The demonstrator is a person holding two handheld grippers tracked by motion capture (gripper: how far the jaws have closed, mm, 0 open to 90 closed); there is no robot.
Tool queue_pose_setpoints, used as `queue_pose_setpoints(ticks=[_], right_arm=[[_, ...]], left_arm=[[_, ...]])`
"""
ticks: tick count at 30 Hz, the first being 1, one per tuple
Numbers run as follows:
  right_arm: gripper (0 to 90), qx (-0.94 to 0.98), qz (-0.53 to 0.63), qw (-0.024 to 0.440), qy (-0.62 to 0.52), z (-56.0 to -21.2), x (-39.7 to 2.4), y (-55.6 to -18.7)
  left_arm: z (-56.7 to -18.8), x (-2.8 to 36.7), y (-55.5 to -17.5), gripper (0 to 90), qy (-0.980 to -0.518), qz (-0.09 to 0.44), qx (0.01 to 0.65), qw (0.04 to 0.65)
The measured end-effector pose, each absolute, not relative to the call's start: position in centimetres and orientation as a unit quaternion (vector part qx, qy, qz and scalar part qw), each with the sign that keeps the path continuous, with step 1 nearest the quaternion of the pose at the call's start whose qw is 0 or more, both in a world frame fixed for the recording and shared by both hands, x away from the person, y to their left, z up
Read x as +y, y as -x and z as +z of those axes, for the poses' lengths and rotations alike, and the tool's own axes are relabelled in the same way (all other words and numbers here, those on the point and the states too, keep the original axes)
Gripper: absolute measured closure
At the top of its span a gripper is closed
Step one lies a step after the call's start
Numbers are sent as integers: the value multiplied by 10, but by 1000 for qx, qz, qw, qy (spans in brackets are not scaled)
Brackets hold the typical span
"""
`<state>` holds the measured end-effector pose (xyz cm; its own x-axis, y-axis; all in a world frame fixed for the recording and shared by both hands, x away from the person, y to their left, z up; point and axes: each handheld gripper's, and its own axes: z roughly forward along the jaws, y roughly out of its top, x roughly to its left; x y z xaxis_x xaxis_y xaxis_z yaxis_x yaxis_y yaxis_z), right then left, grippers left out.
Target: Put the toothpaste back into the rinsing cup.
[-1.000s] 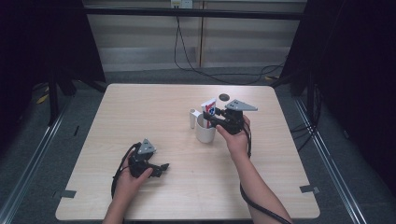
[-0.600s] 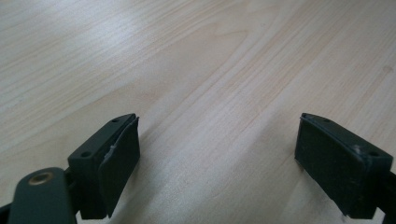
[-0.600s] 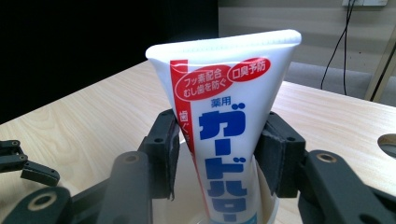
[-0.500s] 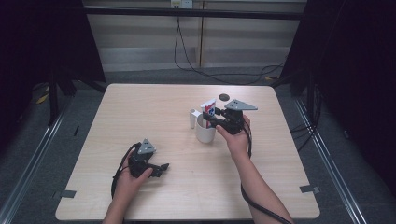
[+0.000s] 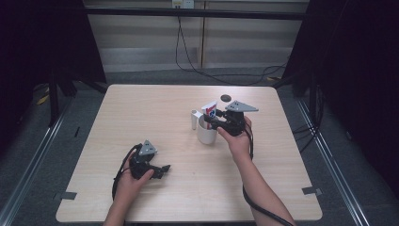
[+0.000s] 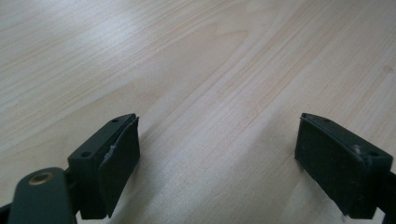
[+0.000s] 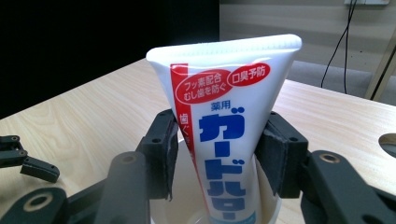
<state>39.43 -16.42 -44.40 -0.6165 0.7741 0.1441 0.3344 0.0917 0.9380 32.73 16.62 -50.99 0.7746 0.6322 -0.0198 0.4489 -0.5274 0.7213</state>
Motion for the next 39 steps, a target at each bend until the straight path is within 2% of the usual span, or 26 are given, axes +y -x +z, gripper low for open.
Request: queue_pose_setpoints(ticks=[20, 32, 39], right_arm=[[457, 726, 532, 201, -386, -449, -163, -393], [396, 723, 536, 199, -388, -446, -164, -392], [318, 722, 532, 208, -390, -443, -165, -392]], left_arm=[[-510, 166, -327, 139, -865, 124, 312, 372], [-510, 166, -327, 140, -865, 124, 312, 372], [-510, 166, -327, 140, -865, 124, 312, 372]])
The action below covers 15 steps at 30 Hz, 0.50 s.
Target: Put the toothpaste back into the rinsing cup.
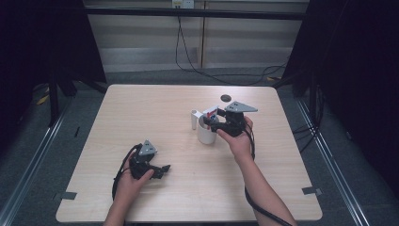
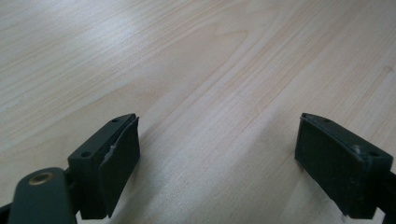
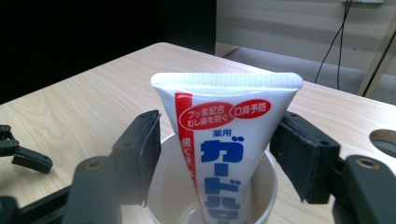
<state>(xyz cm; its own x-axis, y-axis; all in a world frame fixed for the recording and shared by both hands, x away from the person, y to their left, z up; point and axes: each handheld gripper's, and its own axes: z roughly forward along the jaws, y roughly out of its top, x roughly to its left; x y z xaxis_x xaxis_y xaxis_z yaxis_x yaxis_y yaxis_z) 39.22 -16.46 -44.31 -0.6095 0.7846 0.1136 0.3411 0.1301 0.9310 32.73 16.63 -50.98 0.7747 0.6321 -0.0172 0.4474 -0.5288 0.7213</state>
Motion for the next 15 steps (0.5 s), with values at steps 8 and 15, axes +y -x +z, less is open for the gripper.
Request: queue_pose_setpoints(ticks=[8, 15], right_arm=[[256, 717, 530, 202, -406, -446, -168, -391], [237, 719, 528, 204, -403, -444, -170, -388]], left_arm=[[-510, 166, -327, 140, -866, 126, 312, 371], [-510, 166, -327, 140, -866, 126, 311, 371]])
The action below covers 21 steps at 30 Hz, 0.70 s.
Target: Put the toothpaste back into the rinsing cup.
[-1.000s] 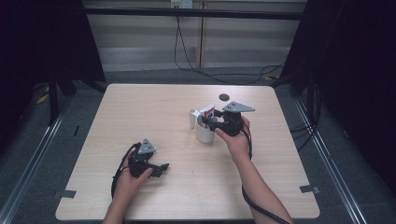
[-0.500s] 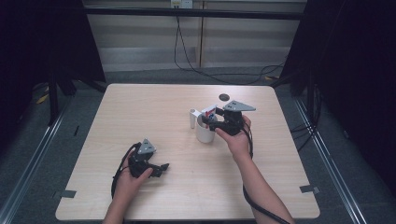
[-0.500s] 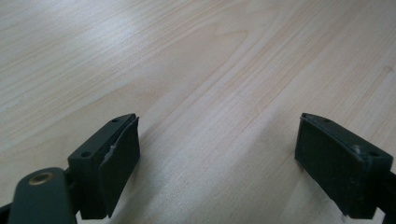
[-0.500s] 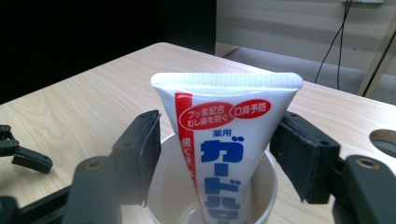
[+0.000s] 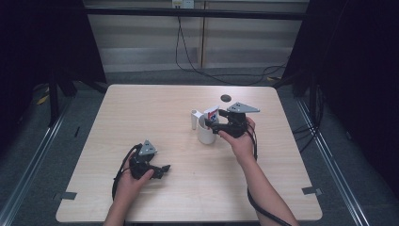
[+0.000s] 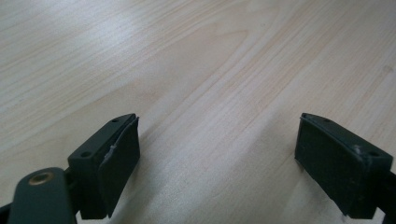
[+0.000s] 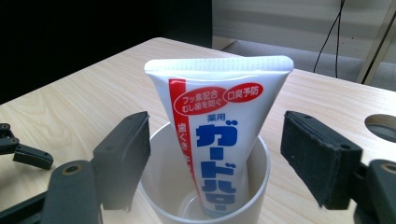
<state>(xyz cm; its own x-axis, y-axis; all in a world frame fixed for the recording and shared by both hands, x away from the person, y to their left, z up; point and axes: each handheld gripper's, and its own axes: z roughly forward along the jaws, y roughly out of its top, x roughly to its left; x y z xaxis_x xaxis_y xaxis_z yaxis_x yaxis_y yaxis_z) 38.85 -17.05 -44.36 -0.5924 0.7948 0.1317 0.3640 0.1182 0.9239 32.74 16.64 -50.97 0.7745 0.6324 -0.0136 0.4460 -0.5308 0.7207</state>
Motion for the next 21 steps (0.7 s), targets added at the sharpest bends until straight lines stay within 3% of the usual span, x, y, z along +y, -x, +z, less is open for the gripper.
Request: queue_pose_setpoints(ticks=[11, 21], right_arm=[[142, 727, 529, 201, -389, -442, -176, -382], [134, 735, 524, 202, -380, -441, -181, -377]], left_arm=[[-510, 166, -327, 140, -866, 127, 312, 371], [-510, 166, -327, 140, -866, 127, 311, 371]])
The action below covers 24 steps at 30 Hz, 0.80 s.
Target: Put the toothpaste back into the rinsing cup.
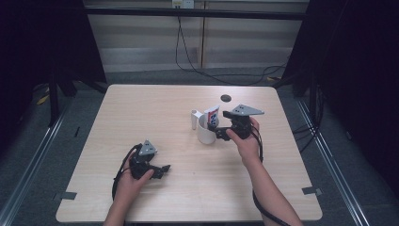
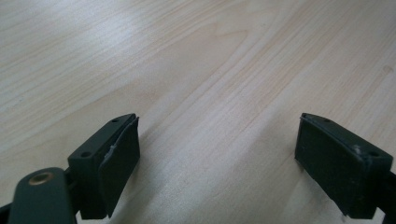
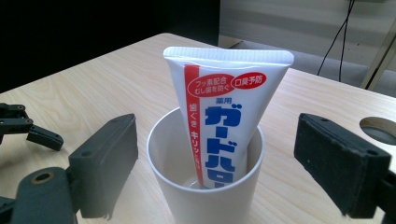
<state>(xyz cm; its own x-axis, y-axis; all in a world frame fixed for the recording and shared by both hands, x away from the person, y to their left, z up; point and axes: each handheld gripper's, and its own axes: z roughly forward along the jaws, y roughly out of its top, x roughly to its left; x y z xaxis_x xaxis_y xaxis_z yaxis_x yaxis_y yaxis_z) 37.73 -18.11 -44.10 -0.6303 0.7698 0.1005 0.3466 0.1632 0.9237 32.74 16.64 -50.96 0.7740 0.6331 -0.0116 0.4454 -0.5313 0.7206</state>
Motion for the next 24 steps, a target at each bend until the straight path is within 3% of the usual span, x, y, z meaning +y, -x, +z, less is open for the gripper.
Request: queue_pose_setpoints(ticks=[24], right_arm=[[131, 748, 515, 196, -371, -439, -197, -362]], left_arm=[[-510, 166, -327, 140, -866, 125, 312, 371]])
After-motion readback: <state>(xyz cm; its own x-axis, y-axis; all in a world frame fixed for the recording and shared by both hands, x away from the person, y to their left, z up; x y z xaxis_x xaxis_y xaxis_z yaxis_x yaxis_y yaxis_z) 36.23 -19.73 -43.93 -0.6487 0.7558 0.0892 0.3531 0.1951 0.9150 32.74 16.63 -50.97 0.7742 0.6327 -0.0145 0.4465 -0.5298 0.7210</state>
